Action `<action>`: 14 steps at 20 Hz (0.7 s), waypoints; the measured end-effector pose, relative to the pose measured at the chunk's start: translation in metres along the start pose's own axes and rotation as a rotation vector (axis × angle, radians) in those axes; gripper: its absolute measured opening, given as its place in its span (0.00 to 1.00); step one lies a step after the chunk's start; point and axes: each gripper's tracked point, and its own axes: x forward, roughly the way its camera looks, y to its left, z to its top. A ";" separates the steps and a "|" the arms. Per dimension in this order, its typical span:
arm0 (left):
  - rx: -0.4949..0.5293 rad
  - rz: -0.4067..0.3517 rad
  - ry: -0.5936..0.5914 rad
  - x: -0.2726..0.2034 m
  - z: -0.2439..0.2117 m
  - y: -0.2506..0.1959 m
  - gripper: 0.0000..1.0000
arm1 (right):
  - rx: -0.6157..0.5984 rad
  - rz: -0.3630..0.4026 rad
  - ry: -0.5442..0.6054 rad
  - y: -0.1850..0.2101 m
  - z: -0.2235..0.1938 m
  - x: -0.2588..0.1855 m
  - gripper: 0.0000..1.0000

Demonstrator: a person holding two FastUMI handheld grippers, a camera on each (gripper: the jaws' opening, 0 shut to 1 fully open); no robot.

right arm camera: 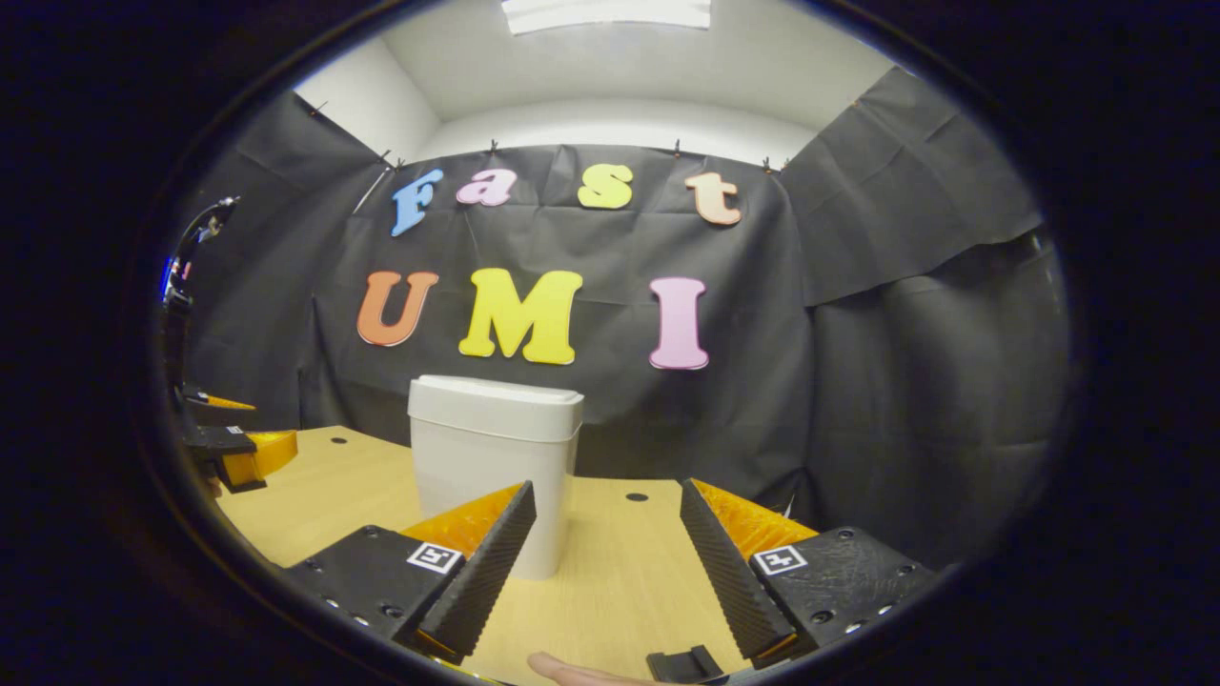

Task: Press the lid of the desktop garbage bin to open it, pick up the crumpled paper on the desktop and throw it into the bin, then pick up the pop can on the desktop and drop it into the bin, and finally close the garbage bin lid.

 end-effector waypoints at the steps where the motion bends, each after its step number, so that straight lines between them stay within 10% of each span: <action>1: 0.005 -0.007 -0.001 0.000 -0.001 -0.003 0.97 | -0.004 -0.006 -0.002 -0.002 0.000 0.000 0.95; 14: 0.030 -0.018 -0.035 -0.005 0.004 -0.010 0.97 | -0.017 -0.006 0.010 -0.007 -0.003 0.002 0.95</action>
